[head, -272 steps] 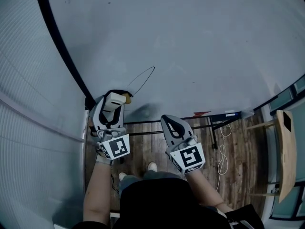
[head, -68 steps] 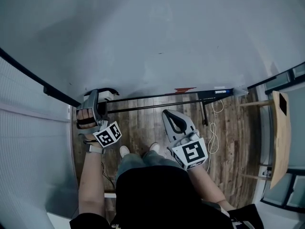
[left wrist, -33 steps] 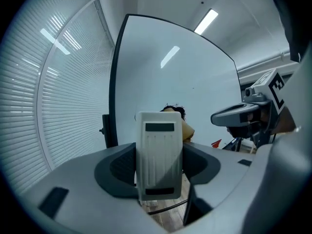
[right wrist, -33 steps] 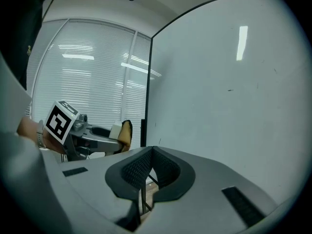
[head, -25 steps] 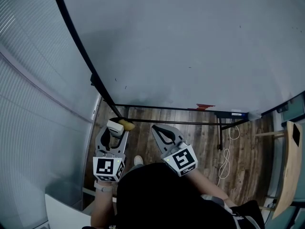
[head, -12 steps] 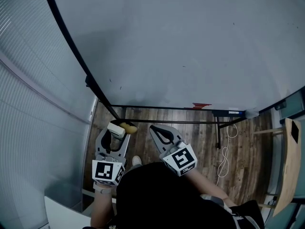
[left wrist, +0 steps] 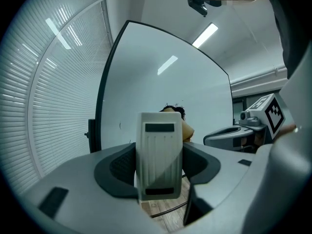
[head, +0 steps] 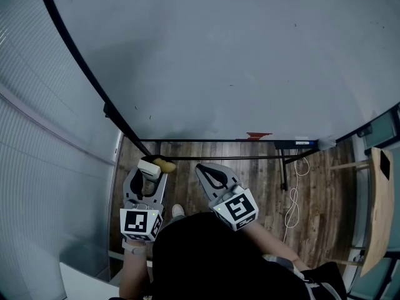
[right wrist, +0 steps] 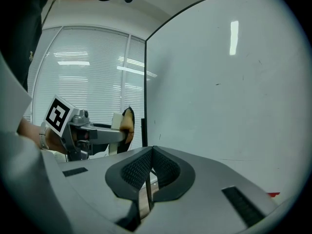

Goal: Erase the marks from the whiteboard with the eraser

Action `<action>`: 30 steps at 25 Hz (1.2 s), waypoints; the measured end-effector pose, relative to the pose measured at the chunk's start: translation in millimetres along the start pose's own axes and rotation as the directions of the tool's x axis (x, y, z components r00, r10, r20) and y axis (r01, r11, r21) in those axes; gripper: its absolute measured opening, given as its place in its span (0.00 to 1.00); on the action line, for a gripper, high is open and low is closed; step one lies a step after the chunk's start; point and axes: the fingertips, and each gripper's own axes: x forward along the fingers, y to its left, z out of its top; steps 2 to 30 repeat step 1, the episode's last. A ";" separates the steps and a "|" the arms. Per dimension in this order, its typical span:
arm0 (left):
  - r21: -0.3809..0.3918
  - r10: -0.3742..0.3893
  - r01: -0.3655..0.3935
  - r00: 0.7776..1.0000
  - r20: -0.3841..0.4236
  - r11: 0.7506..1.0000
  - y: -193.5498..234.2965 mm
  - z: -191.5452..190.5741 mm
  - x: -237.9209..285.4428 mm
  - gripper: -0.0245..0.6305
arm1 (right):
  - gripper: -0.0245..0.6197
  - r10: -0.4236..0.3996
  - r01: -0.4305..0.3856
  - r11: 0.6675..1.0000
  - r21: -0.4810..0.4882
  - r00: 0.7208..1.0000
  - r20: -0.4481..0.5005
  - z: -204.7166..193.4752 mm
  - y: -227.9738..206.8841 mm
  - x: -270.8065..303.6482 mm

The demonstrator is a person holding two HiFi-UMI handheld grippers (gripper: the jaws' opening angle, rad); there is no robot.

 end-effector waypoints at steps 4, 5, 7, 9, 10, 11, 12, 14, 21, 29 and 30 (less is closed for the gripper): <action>0.000 -0.001 0.001 1.000 -0.005 1.000 -0.2 -0.9 1.5 0.44 | 0.08 -0.003 0.003 1.000 0.001 1.000 0.001 0.3 -1.2 -0.5; 0.000 -0.001 0.001 1.000 -0.005 1.000 -0.2 -0.9 1.5 0.44 | 0.08 -0.003 0.003 1.000 0.001 1.000 0.001 0.3 -1.2 -0.5; 0.000 -0.001 0.001 1.000 -0.005 1.000 -0.2 -0.9 1.5 0.44 | 0.08 -0.003 0.003 1.000 0.001 1.000 0.001 0.3 -1.2 -0.5; 0.000 -0.001 0.001 1.000 -0.005 1.000 -0.2 -0.9 1.5 0.44 | 0.08 -0.003 0.003 1.000 0.001 1.000 0.001 0.3 -1.2 -0.5; 0.000 -0.001 0.001 1.000 -0.005 1.000 -0.2 -0.9 1.5 0.44 | 0.08 -0.003 0.003 1.000 0.001 1.000 0.001 0.3 -1.2 -0.5; 0.000 -0.001 0.001 1.000 -0.005 1.000 -0.2 -0.9 1.5 0.44 | 0.08 -0.003 0.003 1.000 0.001 1.000 0.001 0.3 -1.2 -0.5; 0.000 -0.001 0.001 1.000 -0.005 1.000 -0.2 -0.9 1.5 0.44 | 0.08 -0.003 0.003 1.000 0.001 1.000 0.001 0.3 -1.2 -0.5; 0.000 -0.001 0.001 1.000 -0.005 1.000 -0.2 -0.9 1.5 0.44 | 0.08 -0.003 0.003 1.000 0.001 1.000 0.001 0.3 -1.2 -0.5; 0.000 -0.001 0.001 1.000 -0.005 1.000 -0.2 -0.9 1.5 0.44 | 0.08 -0.003 0.003 1.000 0.001 1.000 0.001 0.3 -1.2 -0.5; 0.000 -0.001 0.001 1.000 -0.005 1.000 -0.2 -0.9 1.5 0.44 | 0.08 -0.003 0.003 1.000 0.001 1.000 0.001 0.3 -1.2 -0.5; 0.000 -0.001 0.001 1.000 -0.005 1.000 -0.2 -0.9 1.5 0.44 | 0.08 -0.003 0.003 1.000 0.001 1.000 0.001 0.3 -1.2 -0.5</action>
